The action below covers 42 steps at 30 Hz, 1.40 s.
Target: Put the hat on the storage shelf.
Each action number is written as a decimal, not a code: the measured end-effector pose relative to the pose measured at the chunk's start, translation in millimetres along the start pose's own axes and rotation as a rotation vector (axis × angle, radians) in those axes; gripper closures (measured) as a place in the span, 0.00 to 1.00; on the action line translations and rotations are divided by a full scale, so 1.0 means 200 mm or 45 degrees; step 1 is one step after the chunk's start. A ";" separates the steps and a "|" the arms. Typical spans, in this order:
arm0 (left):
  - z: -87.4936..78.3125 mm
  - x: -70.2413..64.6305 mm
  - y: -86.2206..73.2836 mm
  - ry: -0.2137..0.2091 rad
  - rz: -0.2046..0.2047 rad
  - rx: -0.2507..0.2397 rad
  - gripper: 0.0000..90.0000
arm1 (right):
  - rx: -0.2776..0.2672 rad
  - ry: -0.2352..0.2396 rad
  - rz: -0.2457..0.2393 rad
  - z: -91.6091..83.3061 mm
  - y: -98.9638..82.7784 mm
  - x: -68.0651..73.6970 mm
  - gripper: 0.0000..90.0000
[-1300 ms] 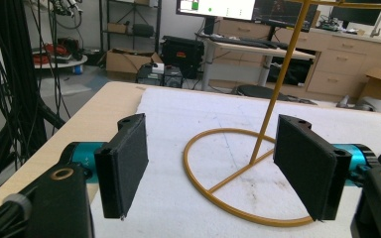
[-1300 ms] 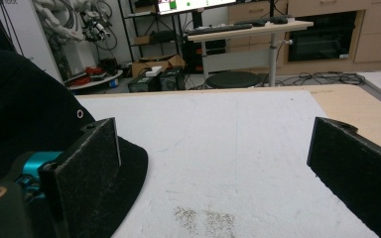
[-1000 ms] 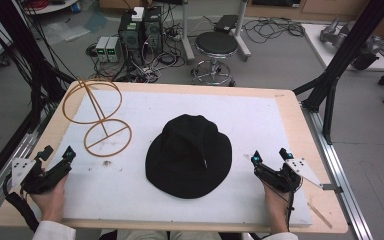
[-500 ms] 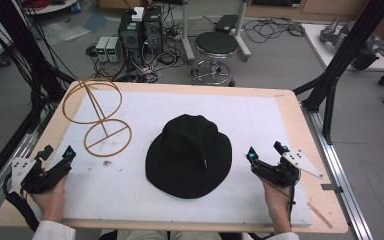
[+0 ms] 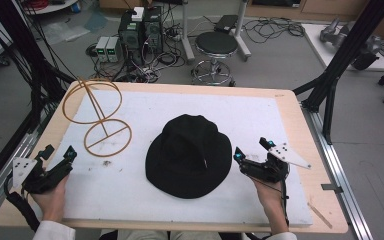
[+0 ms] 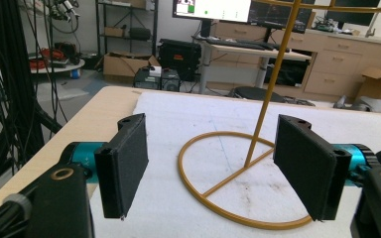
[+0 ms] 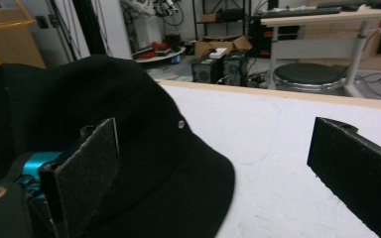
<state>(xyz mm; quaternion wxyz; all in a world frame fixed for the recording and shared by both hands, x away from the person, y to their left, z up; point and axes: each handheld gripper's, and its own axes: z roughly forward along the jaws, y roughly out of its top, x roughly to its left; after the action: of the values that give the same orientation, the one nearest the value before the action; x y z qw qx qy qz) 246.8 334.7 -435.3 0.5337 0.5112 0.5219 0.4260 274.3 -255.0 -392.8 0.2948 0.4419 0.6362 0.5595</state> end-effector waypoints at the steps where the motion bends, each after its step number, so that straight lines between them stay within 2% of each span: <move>1: 0.00 -0.01 0.00 0.000 0.003 0.001 0.33 | 0.000 0.021 0.000 0.01 0.01 0.02 0.06; 6: 0.00 -0.01 0.01 -0.007 0.023 -0.007 0.33 | 0.016 0.061 -0.006 0.03 0.02 0.06 0.06; 8: 0.00 -0.01 0.01 -0.009 0.023 -0.011 0.33 | 0.049 0.080 -0.025 0.05 0.02 0.08 0.06; 18: 0.00 0.00 0.01 -0.003 0.021 -0.007 0.33 | 0.093 0.160 -0.060 0.09 0.01 0.16 0.06; 25: -0.01 0.00 0.01 -0.004 0.016 -0.014 0.33 | 0.143 0.242 -0.121 0.16 0.01 0.27 0.06; 26: -0.01 0.00 0.01 -0.004 0.016 -0.014 0.33 | 0.143 0.242 -0.121 0.16 0.01 0.27 0.06; 27: -0.01 0.00 0.01 -0.003 0.013 -0.014 0.33 | 0.158 0.264 -0.136 0.18 0.00 0.30 0.06; 28: -0.01 0.00 0.01 -0.003 0.013 -0.014 0.33 | 0.158 0.264 -0.136 0.18 0.00 0.30 0.06; 29: -0.01 0.01 0.01 0.000 0.009 -0.014 0.33 | 0.179 0.278 -0.153 0.21 -0.01 0.33 0.06; 34: -0.01 0.01 0.01 0.007 0.003 -0.014 0.33 | 0.202 0.291 -0.166 0.26 -0.03 0.38 0.06; 37: -0.01 0.02 0.01 0.012 -0.001 -0.017 0.33 | 0.224 0.303 -0.132 0.34 -0.07 0.42 0.06; 38: -0.01 0.02 0.01 0.012 -0.001 -0.017 0.33 | 0.224 0.303 -0.132 0.34 -0.07 0.42 0.06; 39: -0.01 0.02 0.01 0.012 0.000 -0.018 0.33 | 0.234 0.297 -0.131 0.36 -0.08 0.44 0.06; 42: -0.01 0.02 0.02 0.013 -0.002 -0.017 0.33 | 0.256 0.240 -0.184 0.40 -0.11 0.49 0.06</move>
<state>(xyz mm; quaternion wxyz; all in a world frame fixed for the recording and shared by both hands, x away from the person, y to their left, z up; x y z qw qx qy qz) 244.5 339.9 -432.7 0.5347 0.5050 0.5221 0.4319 297.4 -131.6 -417.8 0.2276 0.3679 0.7440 0.5093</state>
